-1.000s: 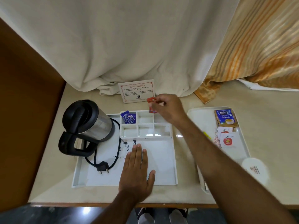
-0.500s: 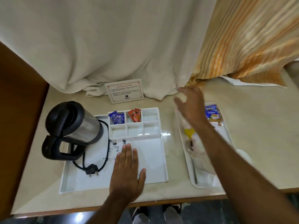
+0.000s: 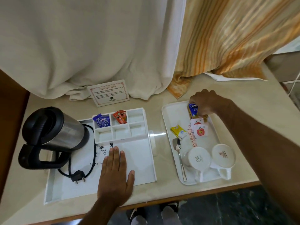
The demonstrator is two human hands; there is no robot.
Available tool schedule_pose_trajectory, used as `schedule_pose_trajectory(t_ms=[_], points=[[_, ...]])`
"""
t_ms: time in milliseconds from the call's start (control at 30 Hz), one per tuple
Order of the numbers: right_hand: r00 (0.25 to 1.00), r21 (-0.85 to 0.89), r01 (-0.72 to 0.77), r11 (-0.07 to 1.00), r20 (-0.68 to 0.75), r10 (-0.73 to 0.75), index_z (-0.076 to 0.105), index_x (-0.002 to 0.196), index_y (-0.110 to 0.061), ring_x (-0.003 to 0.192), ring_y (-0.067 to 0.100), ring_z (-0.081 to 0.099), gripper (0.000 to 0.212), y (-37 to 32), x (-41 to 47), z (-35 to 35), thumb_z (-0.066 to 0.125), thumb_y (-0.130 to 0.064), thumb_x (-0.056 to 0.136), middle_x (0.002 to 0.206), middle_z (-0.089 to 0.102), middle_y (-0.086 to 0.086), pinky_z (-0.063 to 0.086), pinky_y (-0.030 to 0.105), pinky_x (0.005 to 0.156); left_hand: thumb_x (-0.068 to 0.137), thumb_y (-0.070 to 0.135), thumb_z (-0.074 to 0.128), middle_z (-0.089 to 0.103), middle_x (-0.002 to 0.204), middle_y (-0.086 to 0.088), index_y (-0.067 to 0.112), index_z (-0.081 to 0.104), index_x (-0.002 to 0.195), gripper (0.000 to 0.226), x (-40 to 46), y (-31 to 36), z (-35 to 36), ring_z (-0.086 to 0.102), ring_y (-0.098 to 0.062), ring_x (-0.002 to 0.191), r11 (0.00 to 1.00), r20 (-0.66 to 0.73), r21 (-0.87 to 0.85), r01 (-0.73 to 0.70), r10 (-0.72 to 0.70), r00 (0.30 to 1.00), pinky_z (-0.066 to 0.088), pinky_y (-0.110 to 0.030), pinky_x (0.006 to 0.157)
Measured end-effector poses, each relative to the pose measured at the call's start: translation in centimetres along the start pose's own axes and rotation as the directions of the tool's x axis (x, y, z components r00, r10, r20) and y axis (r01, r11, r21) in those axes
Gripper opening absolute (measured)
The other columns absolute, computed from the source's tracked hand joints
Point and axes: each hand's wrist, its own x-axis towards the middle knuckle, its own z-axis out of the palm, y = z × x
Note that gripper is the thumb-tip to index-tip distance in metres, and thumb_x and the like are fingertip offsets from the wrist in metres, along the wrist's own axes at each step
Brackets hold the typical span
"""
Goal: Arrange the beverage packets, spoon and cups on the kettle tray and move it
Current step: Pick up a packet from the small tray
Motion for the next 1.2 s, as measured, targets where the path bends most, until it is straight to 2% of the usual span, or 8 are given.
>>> schedule_pose_trajectory(t_ms=[200,367,500,700,833,1033,1200], points=[[0.998,-0.062,-0.024,0.998,0.058,0.028,0.059,0.119,-0.022,0.106,0.026,0.044,0.059,-0.6,-0.4,-1.1,0.080,-0.025,0.063,0.111,0.051,0.005,0.038,0.035,0.078,0.097,0.056,0.015,0.001,0.165,-0.019,0.004,0.009,0.155,0.079,0.0,0.1,-0.1,0.000,-0.032,0.153,1.000,-0.009,0.003,-0.016,0.016,1.000,0.007,-0.042,0.120],[1.000,-0.075,-0.023,0.997,-0.001,0.023,0.057,0.114,-0.023,0.105,0.023,0.046,0.059,-0.6,-1.3,-0.7,0.082,-0.033,0.062,0.112,0.054,0.001,0.040,0.037,0.082,0.097,0.057,0.015,0.000,0.165,-0.018,0.005,0.007,0.156,0.079,0.0,0.1,-0.2,0.000,-0.032,0.153,1.000,-0.014,-0.002,-0.011,0.011,1.000,0.007,-0.042,0.120],[0.997,-0.030,-0.031,0.999,-0.067,0.029,0.054,0.114,-0.024,0.101,0.021,0.050,0.057,-0.6,-1.6,0.2,0.079,-0.024,0.063,0.108,0.059,0.000,0.038,0.036,0.081,0.097,0.057,0.014,0.003,0.164,-0.019,0.005,0.009,0.155,0.078,0.0,0.2,-0.4,0.004,-0.033,0.152,1.000,-0.021,-0.010,-0.017,0.017,1.000,0.011,-0.044,0.119],[0.989,0.019,-0.104,0.994,0.112,0.101,0.055,0.107,-0.023,0.092,0.021,0.051,0.058,-1.2,-1.5,-0.2,0.082,-0.024,0.056,0.103,0.061,0.001,0.036,0.034,0.075,0.097,0.056,0.015,0.003,0.164,-0.020,0.003,0.010,0.155,0.079,-0.1,0.1,-0.3,0.003,-0.033,0.152,1.000,-0.028,-0.004,-0.022,0.022,0.999,0.007,-0.042,0.120],[0.978,0.042,-0.134,0.990,0.167,0.125,0.062,0.113,-0.019,0.095,0.023,0.058,0.056,-1.3,-1.5,-0.3,0.082,-0.024,0.061,0.105,0.063,0.003,0.044,0.032,0.072,0.097,0.056,0.016,0.004,0.165,-0.020,0.003,0.010,0.155,0.078,0.0,0.1,-0.2,0.002,-0.033,0.152,1.000,-0.029,-0.011,-0.025,0.025,0.999,0.008,-0.042,0.119],[0.994,-0.025,-0.098,0.995,0.038,0.099,0.061,0.114,-0.017,0.101,0.023,0.053,0.052,-1.4,-2.3,0.3,0.078,-0.023,0.065,0.108,0.055,0.003,0.047,0.034,0.076,0.097,0.055,0.016,0.004,0.164,-0.021,0.002,0.012,0.155,0.078,-0.1,0.2,-0.4,0.002,-0.033,0.152,0.999,-0.031,-0.023,-0.026,0.025,0.999,0.012,-0.046,0.119],[0.989,-0.032,-0.105,0.994,-0.108,0.101,0.057,0.112,-0.022,0.102,0.025,0.053,0.046,-1.5,-3.1,2.0,0.072,-0.027,0.069,0.107,0.059,0.003,0.038,0.038,0.083,0.097,0.056,0.014,0.004,0.164,-0.021,0.003,0.012,0.155,0.079,-0.1,0.3,-0.5,0.002,-0.033,0.152,0.999,-0.041,-0.029,-0.023,0.021,0.999,0.012,-0.047,0.120]])
